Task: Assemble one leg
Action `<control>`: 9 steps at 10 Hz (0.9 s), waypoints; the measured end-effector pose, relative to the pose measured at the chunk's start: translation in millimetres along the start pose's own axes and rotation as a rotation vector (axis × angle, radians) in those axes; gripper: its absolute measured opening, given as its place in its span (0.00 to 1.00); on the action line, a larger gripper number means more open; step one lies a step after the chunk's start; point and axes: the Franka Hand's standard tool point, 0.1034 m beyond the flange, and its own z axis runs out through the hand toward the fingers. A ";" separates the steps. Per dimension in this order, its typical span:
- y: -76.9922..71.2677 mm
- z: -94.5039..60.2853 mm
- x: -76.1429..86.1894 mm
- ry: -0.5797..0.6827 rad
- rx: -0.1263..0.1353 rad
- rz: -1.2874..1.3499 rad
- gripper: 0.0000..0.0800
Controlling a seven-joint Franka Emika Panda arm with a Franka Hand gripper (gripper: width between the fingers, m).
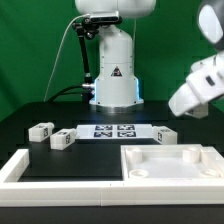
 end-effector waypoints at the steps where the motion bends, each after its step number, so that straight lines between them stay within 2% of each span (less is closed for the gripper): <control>1: 2.0 -9.7 -7.4 0.002 -0.003 0.008 0.36; 2: 3.8 -18.8 -10.9 0.030 -0.011 0.015 0.36; 4: 4.7 -19.4 -7.1 0.055 -0.015 0.015 0.36; 5: 10.7 -26.7 2.4 0.183 -0.033 0.026 0.36; 7: 19.5 -27.9 0.0 0.367 -0.073 0.021 0.36; 8: 32.6 -37.7 5.9 0.482 -0.102 -0.018 0.36; 9: 45.4 -47.4 3.4 0.572 -0.123 -0.049 0.36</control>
Offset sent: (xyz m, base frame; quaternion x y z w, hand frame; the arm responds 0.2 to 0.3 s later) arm 0.0000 0.0000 0.0000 0.0000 0.0000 0.0000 1.0000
